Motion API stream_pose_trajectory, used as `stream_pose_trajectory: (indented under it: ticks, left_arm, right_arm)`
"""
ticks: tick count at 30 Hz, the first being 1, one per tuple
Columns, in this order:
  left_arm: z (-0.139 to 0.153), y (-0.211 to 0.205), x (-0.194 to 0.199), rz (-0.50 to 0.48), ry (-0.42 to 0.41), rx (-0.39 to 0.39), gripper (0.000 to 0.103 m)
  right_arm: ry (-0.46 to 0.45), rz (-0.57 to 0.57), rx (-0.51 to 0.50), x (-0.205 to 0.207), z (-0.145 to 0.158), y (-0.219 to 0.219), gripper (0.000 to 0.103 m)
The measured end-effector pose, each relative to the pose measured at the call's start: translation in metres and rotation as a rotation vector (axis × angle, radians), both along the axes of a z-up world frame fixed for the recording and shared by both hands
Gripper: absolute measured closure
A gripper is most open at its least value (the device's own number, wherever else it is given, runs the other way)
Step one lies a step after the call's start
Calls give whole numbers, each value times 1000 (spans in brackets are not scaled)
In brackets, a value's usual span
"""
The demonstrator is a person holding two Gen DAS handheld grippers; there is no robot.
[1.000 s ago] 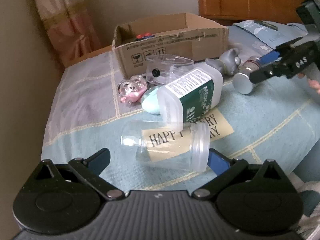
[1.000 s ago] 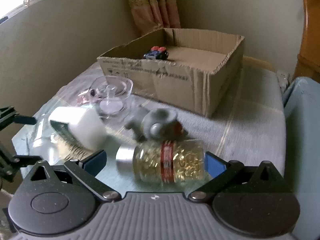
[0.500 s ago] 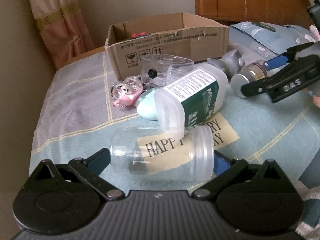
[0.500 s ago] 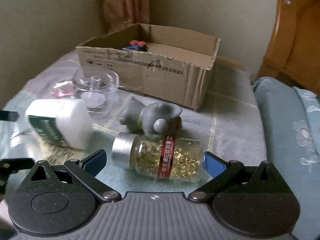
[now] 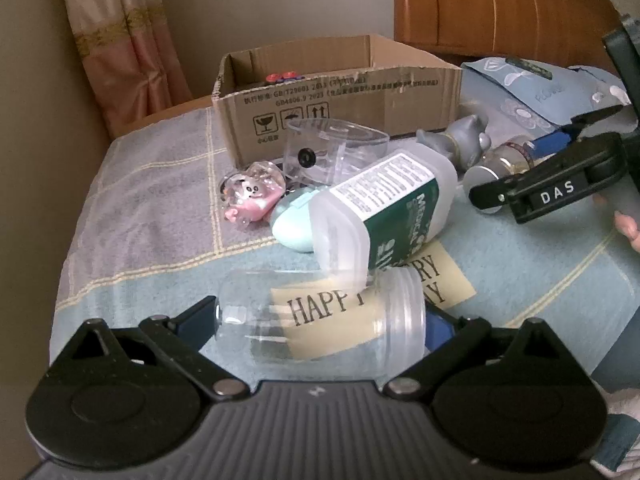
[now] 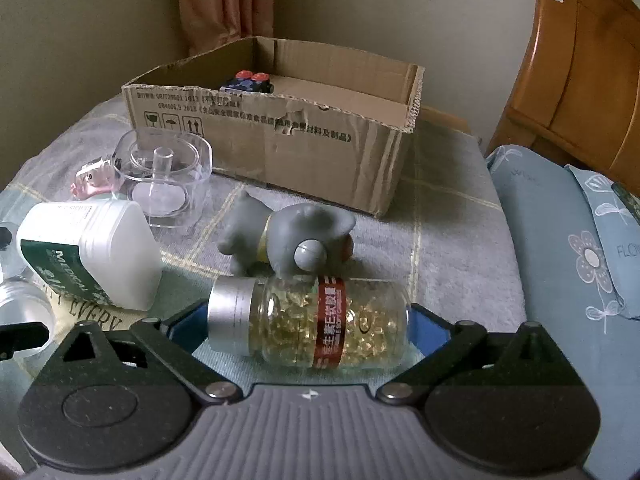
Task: Organize rigid objects
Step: 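Grasp the clear plastic jar with the left tool while the right tool grasps the capsule bottle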
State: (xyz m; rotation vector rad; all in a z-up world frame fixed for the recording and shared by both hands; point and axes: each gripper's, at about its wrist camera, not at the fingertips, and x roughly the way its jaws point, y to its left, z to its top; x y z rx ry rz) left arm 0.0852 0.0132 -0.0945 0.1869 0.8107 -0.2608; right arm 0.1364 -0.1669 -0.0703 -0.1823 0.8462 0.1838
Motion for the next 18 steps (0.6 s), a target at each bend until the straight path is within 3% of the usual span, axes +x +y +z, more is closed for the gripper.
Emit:
stream_pose_trajectory:
  ticks: [18]
  left_arm:
    - [6,4,4,-10,36,3,11]
  right_arm:
    - [39,44,3,-3,5,-3,6]
